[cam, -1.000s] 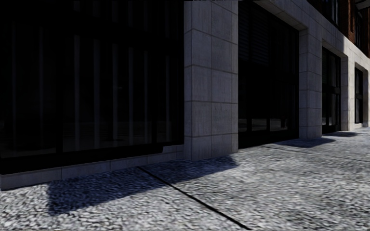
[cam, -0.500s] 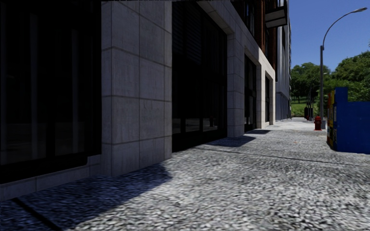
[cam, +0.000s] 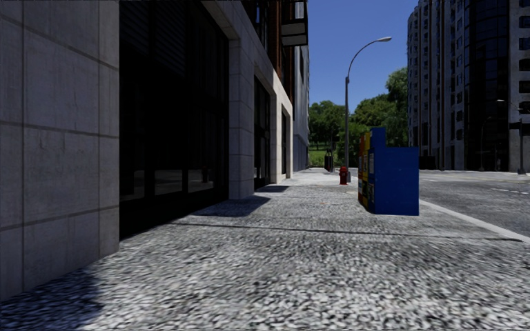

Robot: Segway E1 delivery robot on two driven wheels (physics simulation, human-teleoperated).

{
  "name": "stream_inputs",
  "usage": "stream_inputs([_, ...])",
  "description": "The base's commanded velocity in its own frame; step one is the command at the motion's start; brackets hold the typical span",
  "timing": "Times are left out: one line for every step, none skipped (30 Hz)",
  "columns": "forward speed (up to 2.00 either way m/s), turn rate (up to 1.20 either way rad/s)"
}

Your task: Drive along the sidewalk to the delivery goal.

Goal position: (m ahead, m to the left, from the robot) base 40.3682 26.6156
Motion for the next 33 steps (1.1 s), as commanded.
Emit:
stream_inputs([1.34,-0.80])
stream_inputs([1.34,-0.80])
stream_inputs([1.34,-0.71])
stream_inputs([1.34,-0.71])
stream_inputs([1.34,-0.45])
stream_inputs([1.36,-0.07])
stream_inputs([1.36,-0.07])
stream_inputs([1.36,0.00])
stream_inputs([1.36,0.00])
stream_inputs([1.36,0.00])
stream_inputs([1.36,0.00])
stream_inputs([1.36,0.00])
stream_inputs([1.36,0.00])
stream_inputs([1.36,0.00])
stream_inputs([1.36,0.00])
stream_inputs([1.36,0.00])
stream_inputs([1.37,0.00])
stream_inputs([1.44,0.00])
stream_inputs([1.50,0.00])
stream_inputs([1.50,0.00])
stream_inputs([1.56,0.00])
stream_inputs([1.60,0.00])
stream_inputs([1.62,0.00])
stream_inputs([1.62,0.00])
stream_inputs([1.62,0.00])
stream_inputs([1.62,0.00])
stream_inputs([1.62,0.00])
stream_inputs([1.62,0.00])
stream_inputs([1.62,0.00])
stream_inputs([1.62,0.00])
stream_inputs([1.62,0.00])
stream_inputs([1.63,0.00])
stream_inputs([1.72,0.00])
